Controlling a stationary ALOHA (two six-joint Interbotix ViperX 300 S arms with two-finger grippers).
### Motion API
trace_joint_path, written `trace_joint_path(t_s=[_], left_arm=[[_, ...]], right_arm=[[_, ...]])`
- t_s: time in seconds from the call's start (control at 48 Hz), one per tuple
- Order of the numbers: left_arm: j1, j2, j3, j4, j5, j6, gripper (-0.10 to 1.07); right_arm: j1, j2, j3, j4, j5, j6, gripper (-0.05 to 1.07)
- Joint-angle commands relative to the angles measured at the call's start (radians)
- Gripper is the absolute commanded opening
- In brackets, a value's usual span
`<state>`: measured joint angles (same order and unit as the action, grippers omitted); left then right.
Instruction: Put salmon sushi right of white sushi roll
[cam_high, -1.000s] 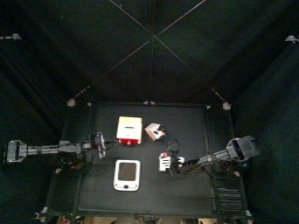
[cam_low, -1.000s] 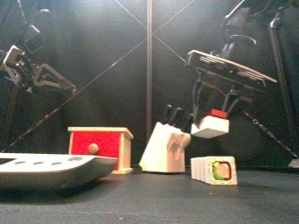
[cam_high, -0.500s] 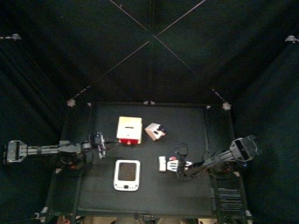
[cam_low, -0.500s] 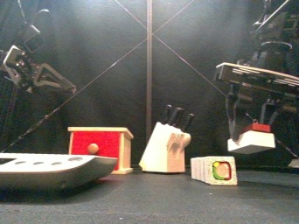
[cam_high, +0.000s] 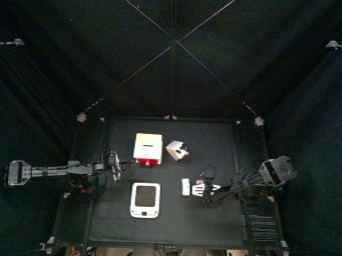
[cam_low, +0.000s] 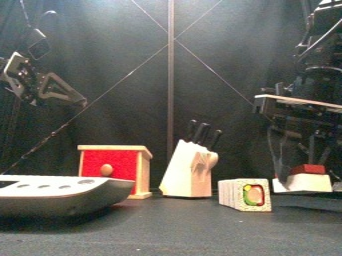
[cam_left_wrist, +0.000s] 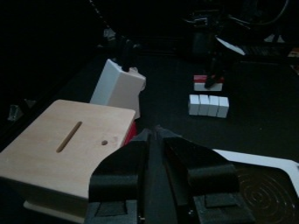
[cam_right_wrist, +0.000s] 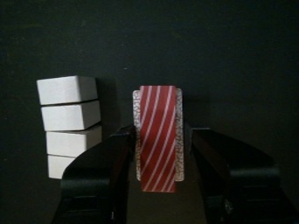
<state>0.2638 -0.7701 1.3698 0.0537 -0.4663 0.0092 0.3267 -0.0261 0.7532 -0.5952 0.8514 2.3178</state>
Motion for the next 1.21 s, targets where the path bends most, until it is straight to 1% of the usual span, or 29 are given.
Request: trace_joint_path(t_s=[0.0, 0.354, 0.708, 1.188], left_arm=[[0.003, 0.000, -0.011, -0.002, -0.005, 0.002, 0.59], [0.002, 0.002, -0.011, -0.002, -0.005, 0.002, 0.59], [0.003, 0.002, -0.011, -0.002, -0.005, 0.002, 0.59], [0.003, 0.000, -0.011, 0.000, -0.005, 0.002, 0.59]], right_arm=[[-0.005, -0.006, -0.009, -0.005, -0.003, 0.003, 0.75], [-0.012, 0.017, -0.003, -0.020, -0.025, 0.000, 0.76], [-0.015, 0.017, -0.005, -0.018, -0.025, -0.006, 0.91], [-0.018, 0.008, -0.012, -0.023, -0.028, -0.018, 0.91]])
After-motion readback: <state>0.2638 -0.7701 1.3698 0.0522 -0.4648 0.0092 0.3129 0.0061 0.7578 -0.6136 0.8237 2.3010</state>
